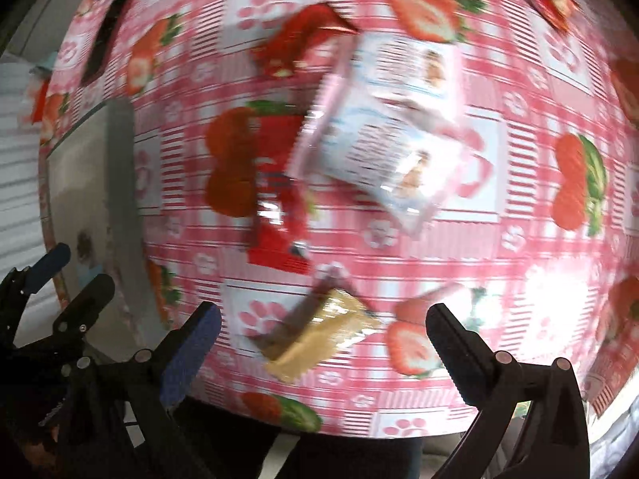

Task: Organize snacks
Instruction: 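Move both tools back to the snack pile, then grasp the red packet with the left tool while the right tool grasps a Crispy Cranberry packet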

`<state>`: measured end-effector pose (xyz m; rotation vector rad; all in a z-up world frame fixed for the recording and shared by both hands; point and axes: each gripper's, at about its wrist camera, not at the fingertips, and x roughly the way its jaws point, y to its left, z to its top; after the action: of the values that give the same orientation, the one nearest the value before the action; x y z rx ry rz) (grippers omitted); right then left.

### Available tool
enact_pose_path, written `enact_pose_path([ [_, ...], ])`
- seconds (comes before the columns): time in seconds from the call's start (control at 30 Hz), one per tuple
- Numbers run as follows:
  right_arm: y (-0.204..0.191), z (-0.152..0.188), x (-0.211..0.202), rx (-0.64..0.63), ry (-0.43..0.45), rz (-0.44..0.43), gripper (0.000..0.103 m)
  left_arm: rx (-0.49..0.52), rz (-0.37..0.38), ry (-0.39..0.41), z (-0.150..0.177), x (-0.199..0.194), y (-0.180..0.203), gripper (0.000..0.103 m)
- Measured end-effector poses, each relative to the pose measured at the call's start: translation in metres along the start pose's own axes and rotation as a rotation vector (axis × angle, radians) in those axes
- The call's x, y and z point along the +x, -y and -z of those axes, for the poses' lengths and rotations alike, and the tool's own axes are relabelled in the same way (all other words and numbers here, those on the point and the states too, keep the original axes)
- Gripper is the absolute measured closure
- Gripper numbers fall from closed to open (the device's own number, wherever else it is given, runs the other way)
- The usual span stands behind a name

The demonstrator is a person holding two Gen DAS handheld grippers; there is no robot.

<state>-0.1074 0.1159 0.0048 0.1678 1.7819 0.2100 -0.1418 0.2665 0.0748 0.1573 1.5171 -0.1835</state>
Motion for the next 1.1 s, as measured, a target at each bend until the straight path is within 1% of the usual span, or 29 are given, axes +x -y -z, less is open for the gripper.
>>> enact_pose_path([
  [0.2, 0.022, 0.001, -0.007, -0.03, 0.022, 0.046, 0.0, 0.066, 0.001, -0.021, -0.006, 0.007, 0.03, 0.024],
  [0.3, 0.036, 0.002, -0.01, -0.037, 0.034, 0.058, 0.0, 0.079, 0.004, -0.032, -0.011, 0.012, 0.04, 0.024],
  [0.33, 0.039, 0.001, -0.011, -0.032, 0.039, 0.061, 0.0, 0.077, 0.012, -0.035, -0.015, 0.013, 0.044, 0.024],
  [0.47, 0.071, -0.002, -0.019, 0.021, 0.053, 0.054, 0.0, 0.062, 0.04, -0.044, -0.031, 0.022, 0.058, 0.024],
  [0.67, 0.122, 0.01, -0.018, 0.096, 0.024, 0.052, 0.0, 0.046, 0.089, -0.095, -0.056, 0.047, 0.084, 0.024],
  [0.77, 0.141, 0.019, -0.016, 0.119, 0.012, 0.055, 0.0, 0.052, 0.077, -0.117, -0.064, 0.061, 0.096, 0.024],
  [0.87, 0.153, 0.025, -0.017, 0.128, 0.007, 0.058, 0.0, 0.047, 0.059, -0.121, -0.074, 0.073, 0.104, 0.025],
  [0.93, 0.159, 0.032, -0.016, 0.127, 0.009, 0.063, 0.0, 0.044, 0.058, -0.122, -0.078, 0.079, 0.105, 0.037],
  [1.0, 0.161, 0.031, -0.018, 0.117, 0.012, 0.07, 0.0, 0.046, 0.061, -0.123, -0.082, 0.082, 0.105, 0.058],
  [1.03, 0.165, 0.03, -0.021, 0.107, 0.013, 0.075, 0.0, 0.056, 0.059, -0.113, -0.082, 0.083, 0.105, 0.064],
  [1.07, 0.161, 0.025, -0.024, 0.092, 0.016, 0.082, 0.0, 0.067, 0.051, -0.109, -0.082, 0.087, 0.102, 0.074],
  [1.1, 0.158, 0.022, -0.025, 0.078, 0.018, 0.087, 0.0, 0.072, 0.044, -0.107, -0.081, 0.087, 0.1, 0.079],
])
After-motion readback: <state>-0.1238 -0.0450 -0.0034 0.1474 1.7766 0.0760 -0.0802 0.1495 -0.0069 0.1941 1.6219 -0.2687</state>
